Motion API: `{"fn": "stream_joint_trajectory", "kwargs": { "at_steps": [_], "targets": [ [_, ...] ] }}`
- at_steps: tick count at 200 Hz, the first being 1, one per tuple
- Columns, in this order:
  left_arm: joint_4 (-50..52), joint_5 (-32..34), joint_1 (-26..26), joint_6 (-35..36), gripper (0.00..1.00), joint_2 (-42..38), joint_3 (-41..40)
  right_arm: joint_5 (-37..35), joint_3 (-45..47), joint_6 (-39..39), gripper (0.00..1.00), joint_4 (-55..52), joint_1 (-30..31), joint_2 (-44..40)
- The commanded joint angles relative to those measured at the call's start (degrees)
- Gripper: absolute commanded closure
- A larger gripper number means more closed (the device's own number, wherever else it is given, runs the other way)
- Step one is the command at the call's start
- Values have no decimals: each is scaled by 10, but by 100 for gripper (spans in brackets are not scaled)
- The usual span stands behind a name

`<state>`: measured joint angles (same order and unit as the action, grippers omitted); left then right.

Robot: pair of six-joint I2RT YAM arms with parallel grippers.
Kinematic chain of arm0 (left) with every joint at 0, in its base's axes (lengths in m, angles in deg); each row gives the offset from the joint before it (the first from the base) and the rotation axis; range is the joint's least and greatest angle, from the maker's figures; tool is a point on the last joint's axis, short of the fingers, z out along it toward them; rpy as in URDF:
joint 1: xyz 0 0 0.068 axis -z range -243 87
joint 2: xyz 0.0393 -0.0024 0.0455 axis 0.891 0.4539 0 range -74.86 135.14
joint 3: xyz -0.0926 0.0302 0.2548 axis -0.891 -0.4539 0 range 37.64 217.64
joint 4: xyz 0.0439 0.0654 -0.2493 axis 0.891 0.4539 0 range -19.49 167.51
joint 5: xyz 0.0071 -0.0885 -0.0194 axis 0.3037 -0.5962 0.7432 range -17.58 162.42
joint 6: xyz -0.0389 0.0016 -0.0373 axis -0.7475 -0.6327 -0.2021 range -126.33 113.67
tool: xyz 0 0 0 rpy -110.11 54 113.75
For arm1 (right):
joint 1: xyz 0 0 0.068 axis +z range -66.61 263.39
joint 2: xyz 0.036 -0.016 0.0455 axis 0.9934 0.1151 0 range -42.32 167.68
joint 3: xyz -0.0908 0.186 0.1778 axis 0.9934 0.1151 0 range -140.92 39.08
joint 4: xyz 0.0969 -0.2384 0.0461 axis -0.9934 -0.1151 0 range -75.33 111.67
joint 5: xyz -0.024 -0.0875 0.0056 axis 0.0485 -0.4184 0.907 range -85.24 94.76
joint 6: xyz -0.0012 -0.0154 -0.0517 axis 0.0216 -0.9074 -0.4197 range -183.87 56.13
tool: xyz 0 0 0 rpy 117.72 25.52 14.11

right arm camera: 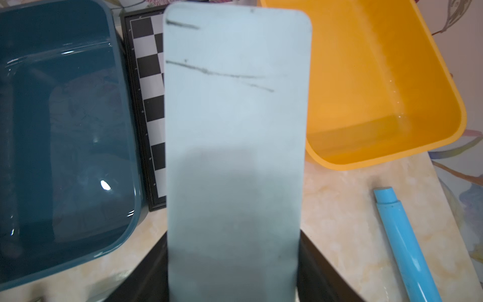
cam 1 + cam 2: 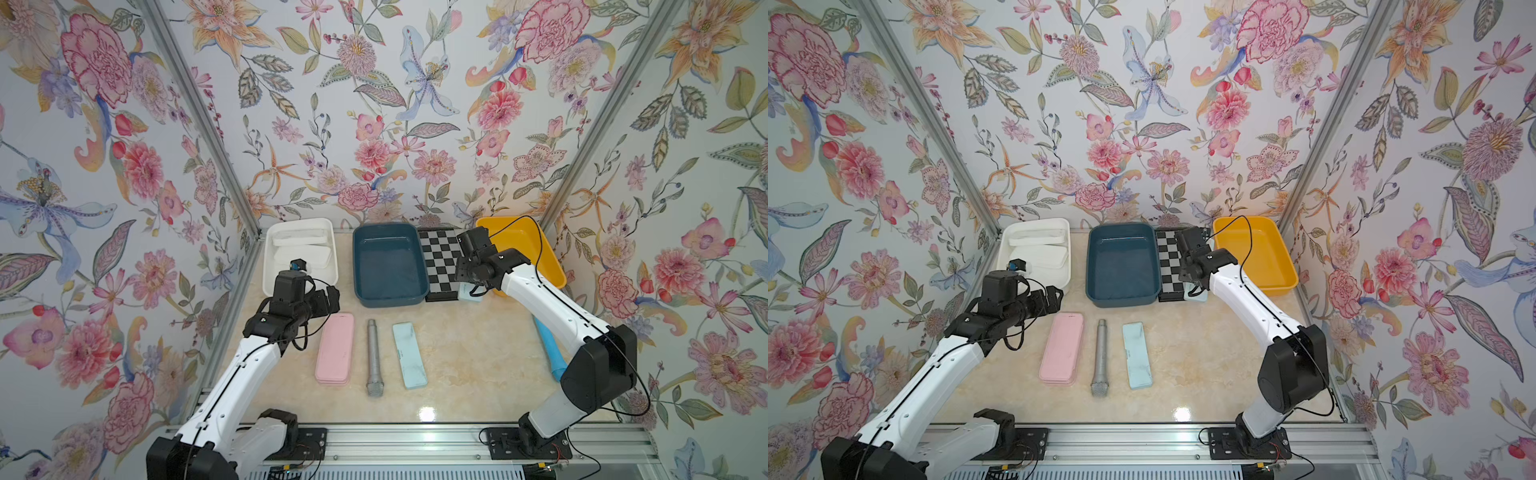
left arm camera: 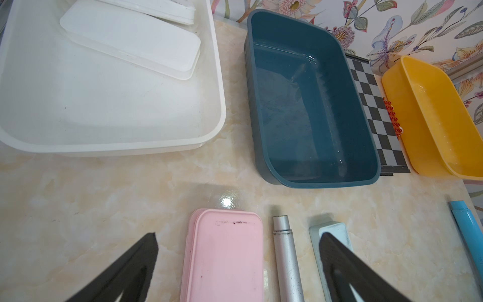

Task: Place the pencil cases by color into the storage box
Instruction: Place the pencil case at the storage box.

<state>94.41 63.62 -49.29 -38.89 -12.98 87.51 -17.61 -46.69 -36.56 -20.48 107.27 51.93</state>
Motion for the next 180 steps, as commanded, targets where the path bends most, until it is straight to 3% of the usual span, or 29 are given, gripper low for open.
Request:
{"fn": "stream_joint_trajectory", "kwargs": {
  "at_steps": [1, 70, 104, 180],
  "targets": [
    [-24, -10, 21, -3, 2, 27, 24, 18, -28, -29, 44, 38, -44, 27],
    [-30, -23, 98, 32, 2, 153, 115, 47, -139, -44, 44, 57, -161, 163],
    [-32, 2, 146, 60, 2, 212, 161, 73, -188, -46, 43, 69, -216, 216],
    [-30, -63, 180, 80, 2, 326, 250, 135, -325, -66, 42, 26, -273, 341]
  ]
}}
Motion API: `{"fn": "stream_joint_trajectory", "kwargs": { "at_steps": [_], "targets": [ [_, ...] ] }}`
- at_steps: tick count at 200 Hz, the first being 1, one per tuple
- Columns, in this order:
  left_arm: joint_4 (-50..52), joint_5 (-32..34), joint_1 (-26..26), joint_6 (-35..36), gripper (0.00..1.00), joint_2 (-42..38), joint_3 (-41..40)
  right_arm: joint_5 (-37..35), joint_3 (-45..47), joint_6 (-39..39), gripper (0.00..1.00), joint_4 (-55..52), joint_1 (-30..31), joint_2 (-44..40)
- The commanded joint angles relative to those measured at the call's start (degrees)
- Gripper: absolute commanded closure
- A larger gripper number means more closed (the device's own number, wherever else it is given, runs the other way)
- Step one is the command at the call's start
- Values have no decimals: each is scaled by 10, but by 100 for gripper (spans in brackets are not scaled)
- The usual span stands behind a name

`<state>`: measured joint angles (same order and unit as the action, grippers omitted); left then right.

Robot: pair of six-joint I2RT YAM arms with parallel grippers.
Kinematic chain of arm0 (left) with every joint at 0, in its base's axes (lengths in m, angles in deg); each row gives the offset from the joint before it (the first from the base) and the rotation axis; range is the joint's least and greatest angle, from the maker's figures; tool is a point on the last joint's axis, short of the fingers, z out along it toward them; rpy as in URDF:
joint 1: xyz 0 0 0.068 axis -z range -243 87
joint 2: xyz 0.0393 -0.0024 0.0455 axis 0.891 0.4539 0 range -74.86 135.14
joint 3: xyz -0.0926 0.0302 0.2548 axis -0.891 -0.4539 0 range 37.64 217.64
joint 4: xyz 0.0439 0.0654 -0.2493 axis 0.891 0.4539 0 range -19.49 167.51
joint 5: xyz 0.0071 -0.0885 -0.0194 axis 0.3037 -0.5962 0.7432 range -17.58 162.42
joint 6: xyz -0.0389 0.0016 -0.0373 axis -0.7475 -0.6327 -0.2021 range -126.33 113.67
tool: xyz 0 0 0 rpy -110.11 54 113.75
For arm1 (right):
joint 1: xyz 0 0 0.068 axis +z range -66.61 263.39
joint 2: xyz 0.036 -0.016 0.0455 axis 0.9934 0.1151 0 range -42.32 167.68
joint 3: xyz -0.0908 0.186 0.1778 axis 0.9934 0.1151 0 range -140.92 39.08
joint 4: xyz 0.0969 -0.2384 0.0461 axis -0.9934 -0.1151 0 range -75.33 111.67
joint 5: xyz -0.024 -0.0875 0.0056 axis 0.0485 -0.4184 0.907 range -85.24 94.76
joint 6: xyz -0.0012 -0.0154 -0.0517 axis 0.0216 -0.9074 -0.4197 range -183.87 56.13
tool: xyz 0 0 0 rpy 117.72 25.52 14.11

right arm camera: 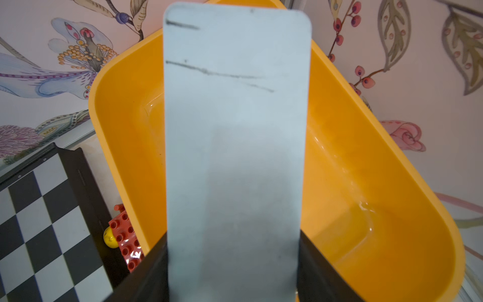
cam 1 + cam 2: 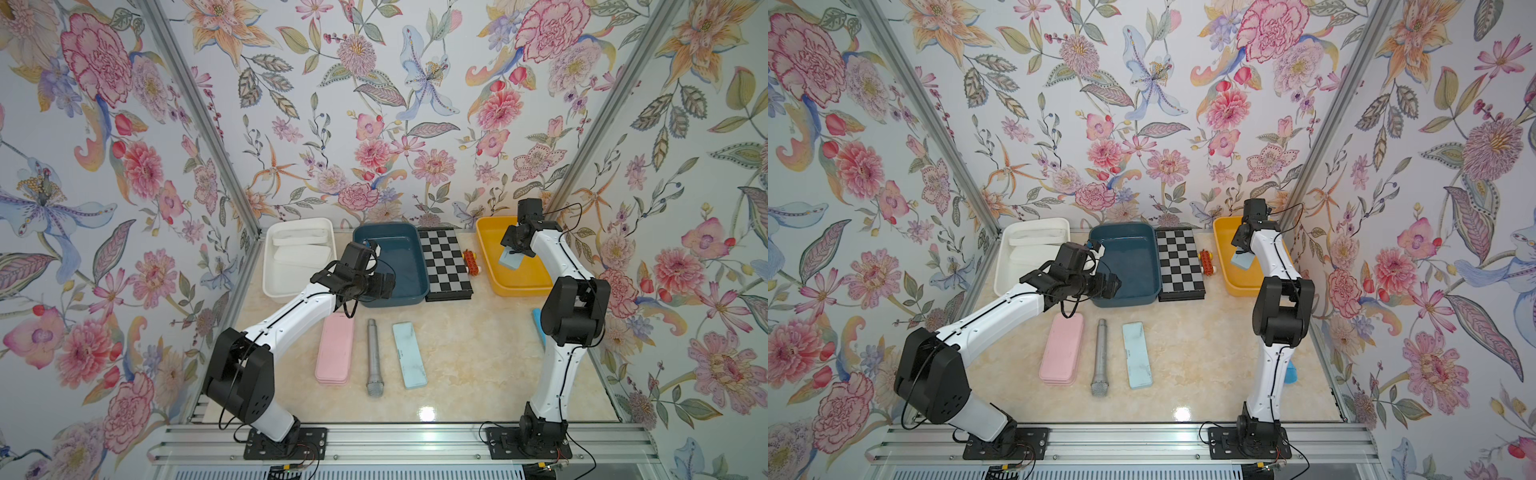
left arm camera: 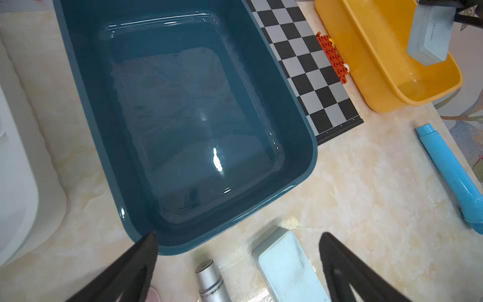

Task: Place the pencil cases by color into the storage box
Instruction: Place the pencil case at the storage box.

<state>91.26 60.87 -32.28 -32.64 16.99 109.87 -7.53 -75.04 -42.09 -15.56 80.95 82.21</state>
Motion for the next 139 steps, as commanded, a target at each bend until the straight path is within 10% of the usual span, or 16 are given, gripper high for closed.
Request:
{"fn": "stream_joint_trajectory", "kwargs": {
  "at_steps": [1, 139],
  "targets": [
    [2, -37, 11, 18, 2, 27, 27, 34, -43, -11, 42, -23, -10, 40],
    [10, -31, 33, 35, 1, 31, 36, 39, -216, -18, 40, -102, -37, 196]
  ]
}}
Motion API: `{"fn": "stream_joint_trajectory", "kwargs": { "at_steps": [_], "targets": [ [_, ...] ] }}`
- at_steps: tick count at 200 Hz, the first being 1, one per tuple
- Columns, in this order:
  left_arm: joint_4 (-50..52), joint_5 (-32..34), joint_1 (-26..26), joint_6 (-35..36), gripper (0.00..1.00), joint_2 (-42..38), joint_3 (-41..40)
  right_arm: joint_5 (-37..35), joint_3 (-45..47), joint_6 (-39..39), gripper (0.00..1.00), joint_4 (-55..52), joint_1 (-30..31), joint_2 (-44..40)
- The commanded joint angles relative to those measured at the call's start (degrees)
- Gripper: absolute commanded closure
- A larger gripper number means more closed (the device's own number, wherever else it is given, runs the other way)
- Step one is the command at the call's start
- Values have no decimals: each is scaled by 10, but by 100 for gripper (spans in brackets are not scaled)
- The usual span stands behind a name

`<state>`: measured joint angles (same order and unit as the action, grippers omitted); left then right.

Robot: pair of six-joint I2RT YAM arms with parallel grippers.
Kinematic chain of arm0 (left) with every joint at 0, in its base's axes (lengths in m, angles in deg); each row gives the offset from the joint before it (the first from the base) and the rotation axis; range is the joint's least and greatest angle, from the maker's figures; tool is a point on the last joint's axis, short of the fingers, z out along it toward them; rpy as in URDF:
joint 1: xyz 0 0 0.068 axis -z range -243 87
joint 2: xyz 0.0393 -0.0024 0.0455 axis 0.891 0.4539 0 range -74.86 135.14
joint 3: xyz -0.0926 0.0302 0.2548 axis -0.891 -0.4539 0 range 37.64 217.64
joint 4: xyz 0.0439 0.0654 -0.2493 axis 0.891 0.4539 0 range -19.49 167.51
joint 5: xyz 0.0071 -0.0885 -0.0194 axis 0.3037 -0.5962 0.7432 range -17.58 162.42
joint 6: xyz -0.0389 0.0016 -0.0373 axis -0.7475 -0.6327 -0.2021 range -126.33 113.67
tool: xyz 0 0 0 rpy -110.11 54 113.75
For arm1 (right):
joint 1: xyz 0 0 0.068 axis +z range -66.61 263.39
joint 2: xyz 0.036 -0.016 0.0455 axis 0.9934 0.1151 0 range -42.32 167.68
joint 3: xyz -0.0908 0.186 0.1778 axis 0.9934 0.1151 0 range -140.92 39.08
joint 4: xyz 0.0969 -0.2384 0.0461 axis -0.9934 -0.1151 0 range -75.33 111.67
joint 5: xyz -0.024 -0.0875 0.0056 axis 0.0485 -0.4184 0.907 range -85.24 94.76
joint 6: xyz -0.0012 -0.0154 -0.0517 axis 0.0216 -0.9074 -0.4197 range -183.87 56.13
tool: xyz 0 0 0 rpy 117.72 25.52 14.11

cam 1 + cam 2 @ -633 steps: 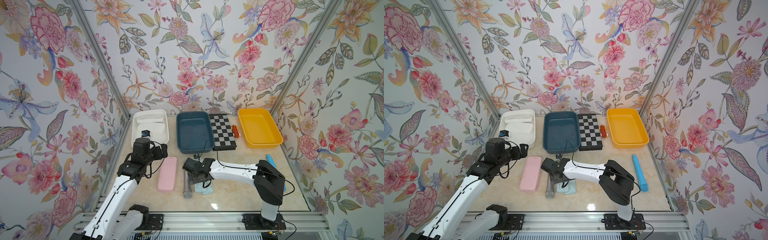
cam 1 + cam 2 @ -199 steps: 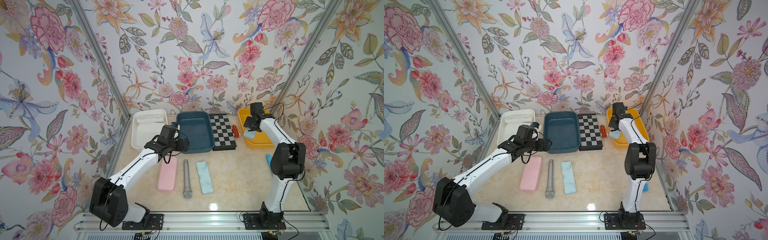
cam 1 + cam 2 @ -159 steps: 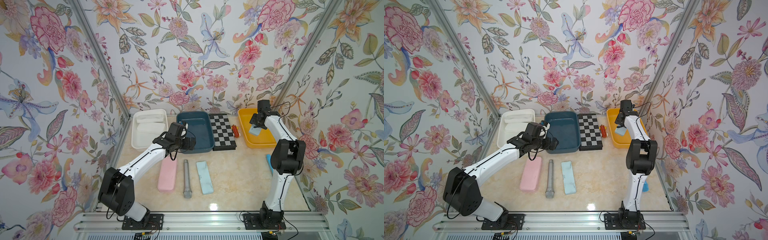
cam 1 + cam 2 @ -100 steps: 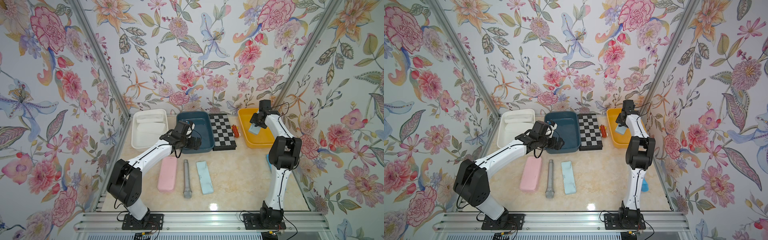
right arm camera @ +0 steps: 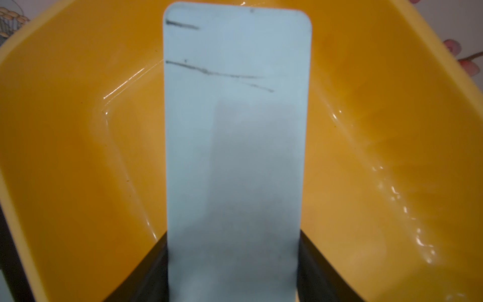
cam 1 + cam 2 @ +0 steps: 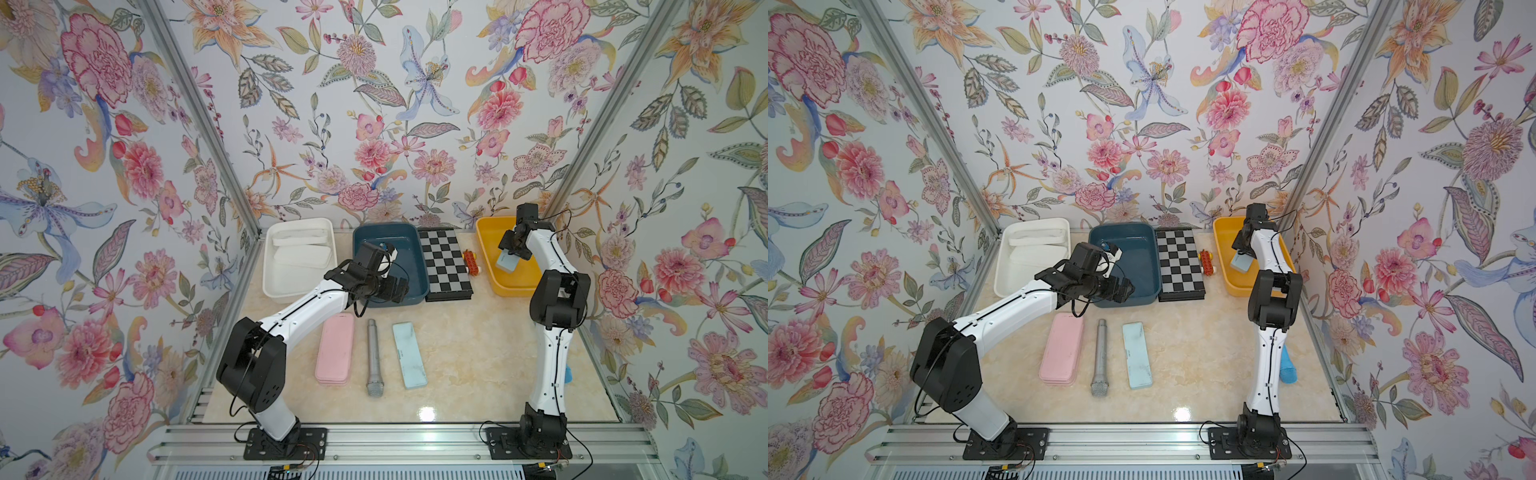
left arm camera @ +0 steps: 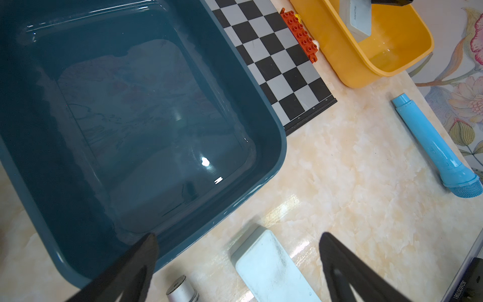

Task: Place the pencil cases by color into the storage box
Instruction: Place the pencil case at the storage box.

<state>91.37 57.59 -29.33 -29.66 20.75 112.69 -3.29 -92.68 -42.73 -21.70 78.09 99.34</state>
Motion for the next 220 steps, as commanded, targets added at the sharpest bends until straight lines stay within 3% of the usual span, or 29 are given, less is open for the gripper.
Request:
{"fn": "stream_joint_trajectory", "kwargs": {
  "at_steps": [1, 83, 103, 117, 180, 220],
  "targets": [
    [9, 2, 4, 5, 2, -7, 7, -3, -42, -11, 40, -42, -9, 27],
    [10, 15, 6, 3, 2, -11, 0, 22, -78, -21, 28, -32, -19, 72],
    [9, 16, 6, 1, 2, -10, 0, 24, -93, -25, 19, -34, -18, 84],
    [10, 16, 7, 2, 2, -8, 1, 21, -93, -25, 0, -27, -18, 85],
    [11, 28, 7, 7, 2, -18, -10, 1, -92, -26, 0, 3, -15, 58],
    [15, 97, -3, 9, 2, -47, -36, -22, -77, -39, 0, 7, 2, -4]
  ]
}}
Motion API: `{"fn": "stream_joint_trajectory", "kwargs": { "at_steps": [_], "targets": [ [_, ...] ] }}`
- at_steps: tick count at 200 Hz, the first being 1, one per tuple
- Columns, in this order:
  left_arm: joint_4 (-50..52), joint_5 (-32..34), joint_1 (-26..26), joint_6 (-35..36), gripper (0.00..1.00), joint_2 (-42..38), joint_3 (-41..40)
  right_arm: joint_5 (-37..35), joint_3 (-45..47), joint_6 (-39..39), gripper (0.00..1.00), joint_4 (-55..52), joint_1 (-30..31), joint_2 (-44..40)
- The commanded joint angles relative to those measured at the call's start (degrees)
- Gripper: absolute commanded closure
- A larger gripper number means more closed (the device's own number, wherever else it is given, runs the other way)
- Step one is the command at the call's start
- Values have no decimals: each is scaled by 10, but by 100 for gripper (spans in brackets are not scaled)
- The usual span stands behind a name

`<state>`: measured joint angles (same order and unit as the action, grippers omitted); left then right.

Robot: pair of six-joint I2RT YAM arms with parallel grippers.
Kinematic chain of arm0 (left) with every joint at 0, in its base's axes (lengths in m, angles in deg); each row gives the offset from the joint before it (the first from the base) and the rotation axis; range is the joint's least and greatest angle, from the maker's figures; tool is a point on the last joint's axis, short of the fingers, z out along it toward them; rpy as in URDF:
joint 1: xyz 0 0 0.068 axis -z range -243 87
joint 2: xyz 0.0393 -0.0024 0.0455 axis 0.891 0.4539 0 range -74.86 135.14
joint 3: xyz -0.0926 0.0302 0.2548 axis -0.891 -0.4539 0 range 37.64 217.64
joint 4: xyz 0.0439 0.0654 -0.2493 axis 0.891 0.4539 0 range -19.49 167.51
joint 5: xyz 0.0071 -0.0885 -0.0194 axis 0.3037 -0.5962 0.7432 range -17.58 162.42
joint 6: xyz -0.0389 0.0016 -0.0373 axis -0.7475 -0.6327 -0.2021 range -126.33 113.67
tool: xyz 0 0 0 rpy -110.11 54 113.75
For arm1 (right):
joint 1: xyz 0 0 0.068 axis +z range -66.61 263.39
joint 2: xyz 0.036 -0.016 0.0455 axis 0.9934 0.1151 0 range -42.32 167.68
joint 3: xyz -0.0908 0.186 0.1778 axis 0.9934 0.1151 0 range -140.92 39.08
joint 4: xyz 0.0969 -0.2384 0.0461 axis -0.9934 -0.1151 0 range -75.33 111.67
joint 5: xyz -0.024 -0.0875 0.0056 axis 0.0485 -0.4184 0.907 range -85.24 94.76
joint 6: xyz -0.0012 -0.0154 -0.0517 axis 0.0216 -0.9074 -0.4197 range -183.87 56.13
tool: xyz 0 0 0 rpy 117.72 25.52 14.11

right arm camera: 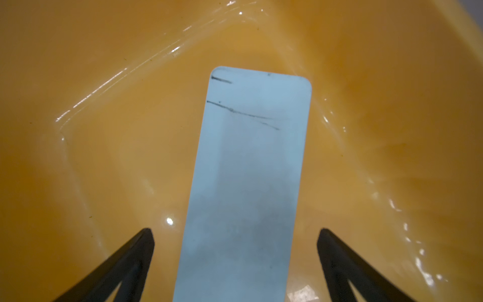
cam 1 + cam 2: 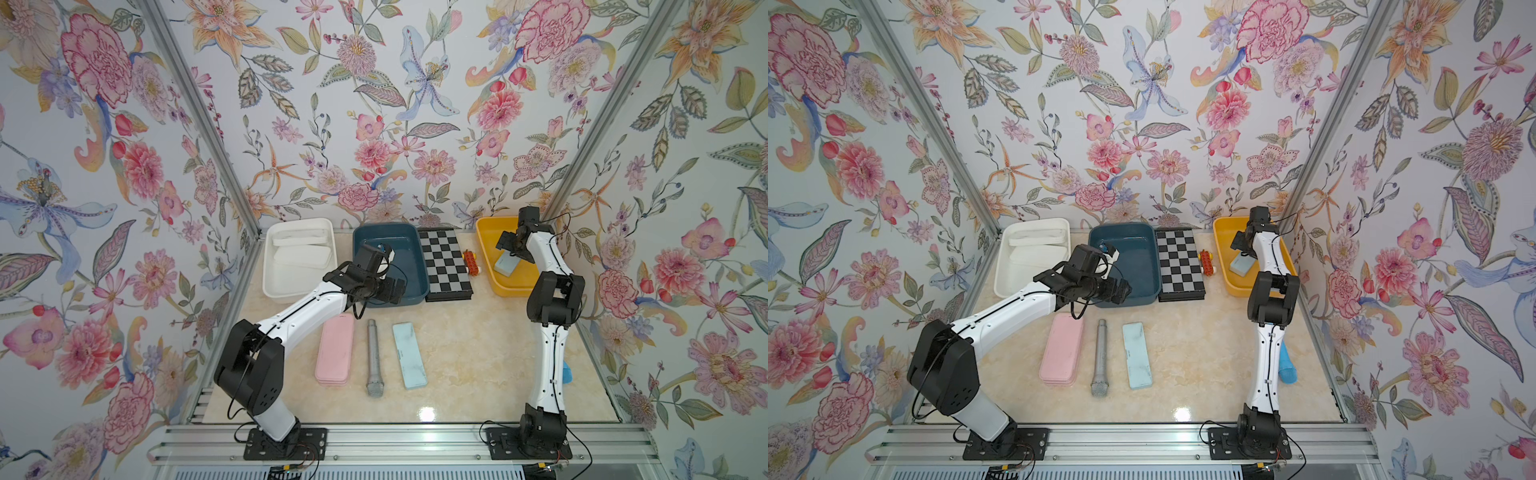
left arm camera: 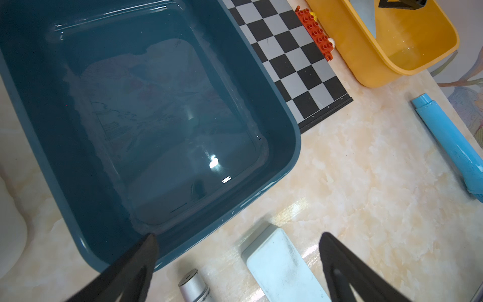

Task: Place the pencil cases by color into the storage box
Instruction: Place the pencil case at the storage box, then pick up the pencil case from the center of the board.

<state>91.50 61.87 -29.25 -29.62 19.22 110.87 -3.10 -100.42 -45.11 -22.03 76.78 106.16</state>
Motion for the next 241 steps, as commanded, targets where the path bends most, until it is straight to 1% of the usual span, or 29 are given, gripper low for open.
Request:
{"fn": "stream_joint_trajectory", "kwargs": {
  "at_steps": [1, 16, 34, 50, 62, 91, 119, 140, 151, 176, 187, 207, 241],
  "targets": [
    [13, 55, -4, 7, 2, -33, -19, -25, 3, -16, 0, 10, 15, -75],
    [22, 51, -22, 4, 2, -40, -24, -29, 30, -27, 0, 15, 27, -115],
    [57, 52, -42, 15, 2, -51, -20, -39, 72, -48, 0, 17, 47, -169],
    [101, 50, -61, 33, 2, -68, -15, -53, 124, -60, 0, 32, 67, -221],
    [144, 47, -79, 45, 2, -78, -8, -51, 166, -61, 0, 48, 80, -257],
    [234, 52, -108, 39, 2, -105, -5, -43, 240, -57, 0, 66, 109, -321],
    [282, 39, -104, 11, 1, -138, -46, -37, 289, -56, 0, 74, 141, -365],
    [294, 28, -96, -13, 2, -161, -86, -12, 333, -49, 0, 84, 168, -392],
    [301, 21, -94, -30, 1, -166, -101, -10, 354, -46, 0, 83, 184, -405],
    [311, 49, -88, -54, 2, -174, -132, -25, 425, -62, 0, 107, 235, -448],
    [310, 51, -88, -55, 2, -177, -141, -26, 460, -64, 0, 123, 257, -472],
    [310, 51, -86, -53, 2, -176, -146, 0, 513, -51, 0, 142, 280, -510],
    [311, 57, -85, -42, 2, -172, -151, 13, 554, -42, 0, 142, 299, -553]
  ]
}}
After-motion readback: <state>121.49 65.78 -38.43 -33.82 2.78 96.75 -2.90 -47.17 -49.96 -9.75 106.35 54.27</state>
